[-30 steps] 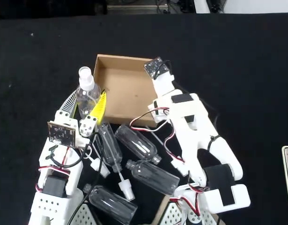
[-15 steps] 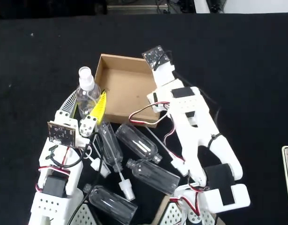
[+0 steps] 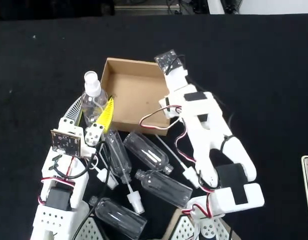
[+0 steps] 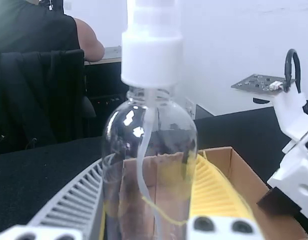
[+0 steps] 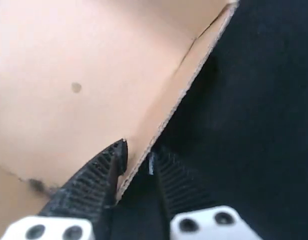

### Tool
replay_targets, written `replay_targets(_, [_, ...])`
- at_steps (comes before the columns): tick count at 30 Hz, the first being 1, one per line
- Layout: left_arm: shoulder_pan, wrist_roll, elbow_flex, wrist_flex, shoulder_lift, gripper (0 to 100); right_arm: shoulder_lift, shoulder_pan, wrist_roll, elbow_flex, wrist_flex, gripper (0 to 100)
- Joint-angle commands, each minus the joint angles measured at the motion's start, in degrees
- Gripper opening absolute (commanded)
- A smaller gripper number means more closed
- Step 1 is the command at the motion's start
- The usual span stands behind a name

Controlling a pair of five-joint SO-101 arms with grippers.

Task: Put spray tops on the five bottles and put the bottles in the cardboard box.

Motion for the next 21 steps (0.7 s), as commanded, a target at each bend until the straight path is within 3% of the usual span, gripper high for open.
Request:
replay_targets(1, [0.0, 0.4, 1.1, -1.1, -0.9, 4, -0.5, 1.8, 7.0, -4.2, -1.1, 0.9])
replay_targets(7, [0.3, 0.4, 1.1, -1.1, -0.9, 4, -0.5, 3.2, 17.4, -3.6, -1.1, 1.1])
replay_targets(11, [0.1, 0.4, 1.1, -1.1, -0.9, 4, -0.9, 2.6, 19.9, -2.5, -1.1, 1.1])
replay_targets(16, [0.1, 0.4, 1.1, -1.1, -0.9, 4, -1.0, 2.6, 13.7, -2.7, -1.4, 3.7])
replay_targets(21, [0.0, 0.4, 1.1, -1.1, -0.9, 4, -2.8, 2.4, 6.5, -3.4, -0.6, 19.9])
